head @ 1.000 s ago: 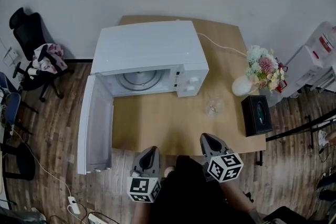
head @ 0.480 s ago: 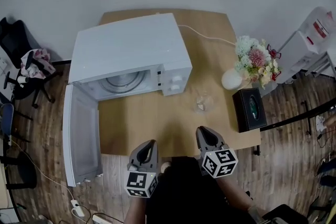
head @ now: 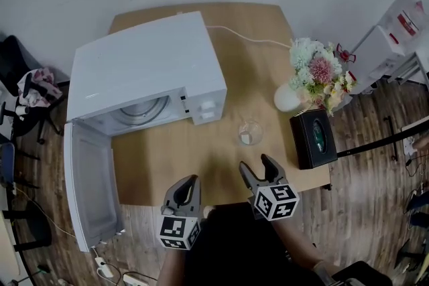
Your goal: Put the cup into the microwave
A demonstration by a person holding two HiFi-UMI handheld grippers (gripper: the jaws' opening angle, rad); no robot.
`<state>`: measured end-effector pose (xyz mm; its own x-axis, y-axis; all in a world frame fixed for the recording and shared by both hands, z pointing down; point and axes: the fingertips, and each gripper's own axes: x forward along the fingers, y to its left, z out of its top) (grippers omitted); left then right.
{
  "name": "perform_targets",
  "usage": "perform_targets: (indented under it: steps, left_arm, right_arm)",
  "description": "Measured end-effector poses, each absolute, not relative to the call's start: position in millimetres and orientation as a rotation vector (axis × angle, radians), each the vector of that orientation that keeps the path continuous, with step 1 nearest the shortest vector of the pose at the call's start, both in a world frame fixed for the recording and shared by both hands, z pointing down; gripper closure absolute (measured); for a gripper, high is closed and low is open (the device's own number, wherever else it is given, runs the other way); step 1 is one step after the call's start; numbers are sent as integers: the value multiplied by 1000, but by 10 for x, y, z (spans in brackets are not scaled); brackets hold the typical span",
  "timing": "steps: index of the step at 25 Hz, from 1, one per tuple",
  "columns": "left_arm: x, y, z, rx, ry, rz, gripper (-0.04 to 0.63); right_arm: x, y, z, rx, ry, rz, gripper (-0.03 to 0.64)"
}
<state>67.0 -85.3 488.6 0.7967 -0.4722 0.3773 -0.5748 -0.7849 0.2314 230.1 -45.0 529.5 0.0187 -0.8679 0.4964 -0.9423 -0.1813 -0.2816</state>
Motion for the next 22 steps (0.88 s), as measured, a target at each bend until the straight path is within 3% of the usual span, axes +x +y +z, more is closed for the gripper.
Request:
perform_targets:
  steps: [10,22]
  left_arm:
    - [940,-1055,5039,2625,-792,491,589]
    - [1089,-1305,5144,2574,-844,536,589]
  right_arm:
    - [2655,-745,5529,2157,-1869,710,264]
    - [2791,-1128,5694,2070,-1934,566,247]
